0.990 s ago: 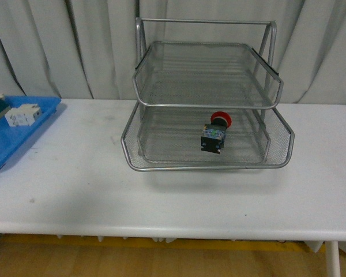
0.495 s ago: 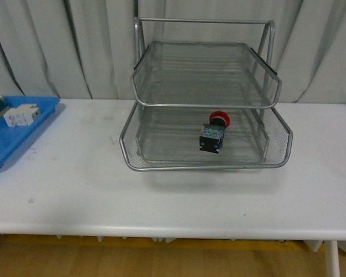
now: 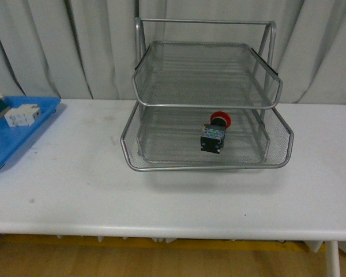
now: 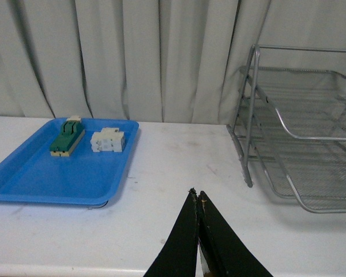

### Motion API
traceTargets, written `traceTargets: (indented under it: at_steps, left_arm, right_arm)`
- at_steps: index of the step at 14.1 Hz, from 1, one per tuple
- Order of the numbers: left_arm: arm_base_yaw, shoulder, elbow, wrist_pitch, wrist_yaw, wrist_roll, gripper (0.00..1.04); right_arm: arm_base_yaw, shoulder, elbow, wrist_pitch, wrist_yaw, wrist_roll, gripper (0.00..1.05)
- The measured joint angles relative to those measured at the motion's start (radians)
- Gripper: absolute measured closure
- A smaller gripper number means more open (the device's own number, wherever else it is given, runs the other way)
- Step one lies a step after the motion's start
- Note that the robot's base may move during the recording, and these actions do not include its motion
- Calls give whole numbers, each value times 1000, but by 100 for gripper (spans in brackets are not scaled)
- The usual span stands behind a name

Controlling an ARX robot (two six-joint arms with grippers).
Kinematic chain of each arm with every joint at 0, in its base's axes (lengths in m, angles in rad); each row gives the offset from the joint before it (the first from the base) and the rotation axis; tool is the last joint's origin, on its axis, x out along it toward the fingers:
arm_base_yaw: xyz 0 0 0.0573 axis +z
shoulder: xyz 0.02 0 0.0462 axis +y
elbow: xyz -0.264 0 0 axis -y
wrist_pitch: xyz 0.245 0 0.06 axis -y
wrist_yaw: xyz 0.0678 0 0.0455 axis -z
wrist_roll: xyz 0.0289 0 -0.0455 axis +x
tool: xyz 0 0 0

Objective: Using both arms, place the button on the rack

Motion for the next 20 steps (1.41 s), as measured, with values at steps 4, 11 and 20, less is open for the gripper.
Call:
traceTargets:
  at_steps: [4,11,20]
  left_arm:
    - [0,-163,0,-158,1,0,103]
    - [0,-304,0,-296,1,0,103]
    - [1,-467,0,-472,0,0,87]
  right_arm:
    - [0,0,0,0,0,0,6]
    - [0,0,0,0,0,0,6]
    - [0,0,0,0,0,0,6]
